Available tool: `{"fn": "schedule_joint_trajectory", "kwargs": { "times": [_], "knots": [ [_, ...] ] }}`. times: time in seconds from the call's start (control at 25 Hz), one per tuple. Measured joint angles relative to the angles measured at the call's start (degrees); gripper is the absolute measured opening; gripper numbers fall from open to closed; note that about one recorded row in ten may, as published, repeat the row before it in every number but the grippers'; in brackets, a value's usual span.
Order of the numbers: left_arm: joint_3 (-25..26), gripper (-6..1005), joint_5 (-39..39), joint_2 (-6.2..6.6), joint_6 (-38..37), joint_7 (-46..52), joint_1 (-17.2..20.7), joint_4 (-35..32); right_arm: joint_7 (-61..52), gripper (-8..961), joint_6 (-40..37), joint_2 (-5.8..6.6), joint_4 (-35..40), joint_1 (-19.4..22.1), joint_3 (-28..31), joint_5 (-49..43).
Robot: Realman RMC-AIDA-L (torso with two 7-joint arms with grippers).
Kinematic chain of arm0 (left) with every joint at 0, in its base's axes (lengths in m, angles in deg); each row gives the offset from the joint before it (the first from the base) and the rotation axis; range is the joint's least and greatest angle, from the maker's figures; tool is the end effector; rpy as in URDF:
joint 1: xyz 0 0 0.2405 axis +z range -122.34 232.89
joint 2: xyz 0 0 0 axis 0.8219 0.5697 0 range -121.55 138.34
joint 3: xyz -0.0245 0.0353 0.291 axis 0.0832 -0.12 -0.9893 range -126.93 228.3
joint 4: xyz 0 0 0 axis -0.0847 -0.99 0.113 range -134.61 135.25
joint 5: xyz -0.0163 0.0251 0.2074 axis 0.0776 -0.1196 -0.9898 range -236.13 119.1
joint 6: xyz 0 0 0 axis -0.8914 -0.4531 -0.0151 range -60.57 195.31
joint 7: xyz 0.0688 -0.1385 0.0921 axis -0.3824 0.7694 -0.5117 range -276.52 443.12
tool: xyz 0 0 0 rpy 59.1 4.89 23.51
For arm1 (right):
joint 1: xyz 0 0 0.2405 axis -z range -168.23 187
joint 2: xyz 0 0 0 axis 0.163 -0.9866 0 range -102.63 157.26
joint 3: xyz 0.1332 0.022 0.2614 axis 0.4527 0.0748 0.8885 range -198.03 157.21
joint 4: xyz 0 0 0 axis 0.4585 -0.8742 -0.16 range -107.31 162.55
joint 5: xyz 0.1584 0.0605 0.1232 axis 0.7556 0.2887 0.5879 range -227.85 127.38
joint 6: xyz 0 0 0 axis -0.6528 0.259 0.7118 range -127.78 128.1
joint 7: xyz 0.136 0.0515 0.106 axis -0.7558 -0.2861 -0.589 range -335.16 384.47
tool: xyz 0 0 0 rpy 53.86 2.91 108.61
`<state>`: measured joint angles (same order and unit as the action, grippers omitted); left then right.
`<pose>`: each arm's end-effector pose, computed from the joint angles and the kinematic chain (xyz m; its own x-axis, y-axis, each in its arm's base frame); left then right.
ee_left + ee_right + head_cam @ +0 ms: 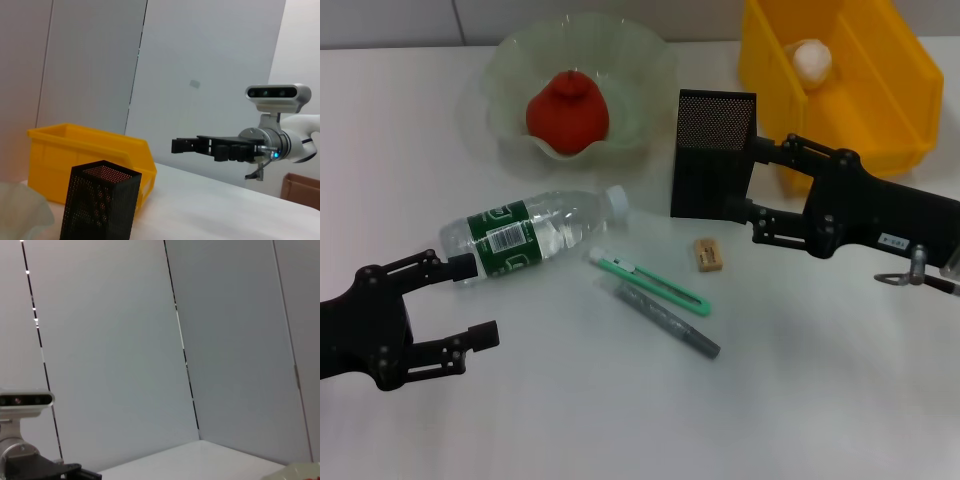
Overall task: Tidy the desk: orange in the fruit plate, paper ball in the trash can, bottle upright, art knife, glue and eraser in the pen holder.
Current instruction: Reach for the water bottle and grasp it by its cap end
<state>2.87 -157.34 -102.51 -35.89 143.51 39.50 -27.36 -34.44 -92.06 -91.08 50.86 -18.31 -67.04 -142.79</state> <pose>-0.3355 0.2574 -0.0079 0.7433 0.2281 0.6289 0.3843 -0.9151 -0.1224 0.2608 0.3358 -0.0605 0.6711 -0.1429 -0.7275 -0.3819 -0.9077 -0.1739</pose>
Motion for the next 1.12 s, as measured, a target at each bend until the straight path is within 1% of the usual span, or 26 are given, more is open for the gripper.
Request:
{"fn": "schedule_joint_trajectory", "kwargs": {
  "times": [0.08, 0.32, 0.56, 0.72, 1.12],
  "knots": [
    [0.0, 762, 0.1, -0.01, 0.0, 0.0, 0.0, 0.0, 0.0, 834, 0.0, 0.01, 0.7, 0.8, 0.0, -0.6],
    [0.0, 759, 0.3, 0.01, 0.0, 0.1, 0.0, 0.0, -0.4, 834, 1.8, 0.13, 3.2, 4.0, 0.5, -6.9],
    [0.2, 755, 0.3, 0.02, 0.0, 0.2, 0.0, 0.0, -0.1, 834, 5.0, -0.04, 4.0, 5.1, 0.6, -9.7],
    [0.8, 752, 0.3, 0.03, 0.3, 0.7, -0.2, 0.0, 1.1, 834, 6.5, -0.43, 4.0, 5.6, 0.6, -9.9],
    [0.8, 746, 0.3, 0.00, 0.1, 1.4, -1.1, -0.3, 1.2, 834, 7.2, -0.44, 4.0, 5.6, 0.5, -10.0]
  ]
}}
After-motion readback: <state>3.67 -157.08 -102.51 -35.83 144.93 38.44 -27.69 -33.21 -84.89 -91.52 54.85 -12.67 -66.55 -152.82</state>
